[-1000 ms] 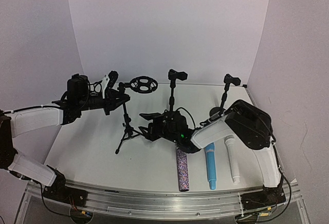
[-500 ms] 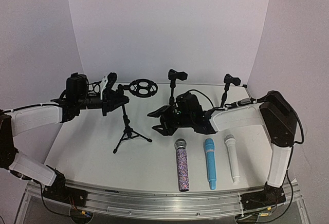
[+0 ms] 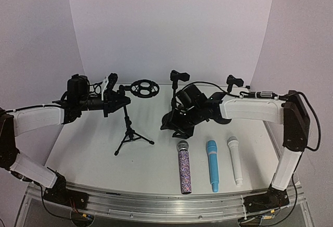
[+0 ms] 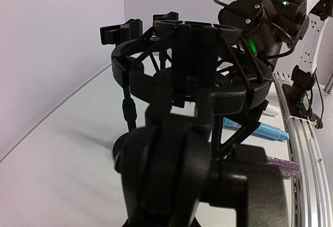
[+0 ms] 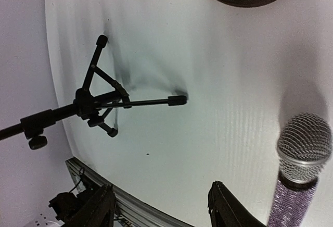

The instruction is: Attach the microphones to the stand

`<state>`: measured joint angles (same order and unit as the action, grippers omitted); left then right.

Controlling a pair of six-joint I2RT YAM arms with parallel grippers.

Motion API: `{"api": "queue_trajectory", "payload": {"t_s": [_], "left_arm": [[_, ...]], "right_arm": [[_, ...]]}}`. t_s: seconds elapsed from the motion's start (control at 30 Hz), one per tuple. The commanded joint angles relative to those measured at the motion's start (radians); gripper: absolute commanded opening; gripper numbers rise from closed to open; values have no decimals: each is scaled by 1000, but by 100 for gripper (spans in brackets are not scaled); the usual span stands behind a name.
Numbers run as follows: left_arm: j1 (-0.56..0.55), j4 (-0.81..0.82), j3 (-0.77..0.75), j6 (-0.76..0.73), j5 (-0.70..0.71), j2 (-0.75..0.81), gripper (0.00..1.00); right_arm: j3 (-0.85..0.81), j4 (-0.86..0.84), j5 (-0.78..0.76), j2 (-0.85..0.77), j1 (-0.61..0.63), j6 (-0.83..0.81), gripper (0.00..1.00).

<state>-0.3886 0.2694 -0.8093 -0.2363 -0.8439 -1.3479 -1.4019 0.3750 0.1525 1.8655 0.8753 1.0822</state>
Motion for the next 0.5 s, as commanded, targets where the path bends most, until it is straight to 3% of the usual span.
{"api": "queue_trajectory", "payload": {"t_s": [0.0,0.07,0.13,0.3,0.47], "left_arm": [[-4,-123,31,12,-41,-40,0],[-4,-137,17,12,-47,-41,0],[-4,-145,-2,14,-50,-37,1],[-5,-167,-69,12,-62,-36,8],[-5,-171,-92,8,-70,-42,11]], "right_arm": [[-34,311,-118,-50,7,-180,68],[-32,372,-160,-50,14,-205,82],[-21,402,-185,-45,16,-222,90],[-16,440,-176,-6,16,-250,92],[-32,442,-154,52,28,-268,84]]}}
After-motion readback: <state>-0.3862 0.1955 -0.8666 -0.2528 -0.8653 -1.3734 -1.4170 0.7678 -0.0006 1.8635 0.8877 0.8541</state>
